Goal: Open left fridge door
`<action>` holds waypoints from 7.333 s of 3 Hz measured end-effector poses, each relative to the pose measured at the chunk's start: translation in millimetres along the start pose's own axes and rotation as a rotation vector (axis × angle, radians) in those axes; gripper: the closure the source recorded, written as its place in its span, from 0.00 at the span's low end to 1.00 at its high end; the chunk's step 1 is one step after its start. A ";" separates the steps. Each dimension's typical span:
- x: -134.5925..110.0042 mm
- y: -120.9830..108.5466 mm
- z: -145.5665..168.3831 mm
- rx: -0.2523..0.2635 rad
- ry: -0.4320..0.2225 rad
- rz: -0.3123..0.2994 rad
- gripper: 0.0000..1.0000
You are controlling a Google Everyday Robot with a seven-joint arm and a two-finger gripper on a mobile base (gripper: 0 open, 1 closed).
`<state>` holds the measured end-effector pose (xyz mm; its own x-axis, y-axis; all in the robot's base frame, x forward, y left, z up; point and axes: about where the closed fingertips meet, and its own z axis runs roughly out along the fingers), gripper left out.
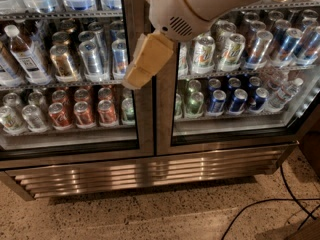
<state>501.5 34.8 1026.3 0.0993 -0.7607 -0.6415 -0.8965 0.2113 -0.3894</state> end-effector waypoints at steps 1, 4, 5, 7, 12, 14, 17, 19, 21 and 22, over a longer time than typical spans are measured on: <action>7.6 -18.3 9.8 -0.002 -0.091 0.062 0.00; -24.4 -34.1 35.7 -0.035 -0.315 0.117 0.00; -32.8 -35.6 47.4 -0.067 -0.323 0.097 0.00; -21.5 -36.0 53.9 -0.116 -0.291 0.095 0.00; -16.8 -32.8 53.8 -0.145 -0.298 0.095 0.47; -16.9 -32.8 53.8 -0.145 -0.298 0.095 0.92; -9.5 -44.4 51.1 -0.145 -0.298 0.095 1.00; -5.1 -58.6 48.3 -0.145 -0.299 0.095 1.00; -3.8 -61.5 48.9 -0.169 -0.316 0.110 1.00; -6.1 -55.5 46.8 -0.195 -0.333 0.095 1.00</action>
Offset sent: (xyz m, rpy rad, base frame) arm 0.0514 0.0101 -0.0074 0.4034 0.0800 0.0657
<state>570.9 56.5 1020.9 0.1181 -0.4962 -0.8601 -0.9704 0.1261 -0.2059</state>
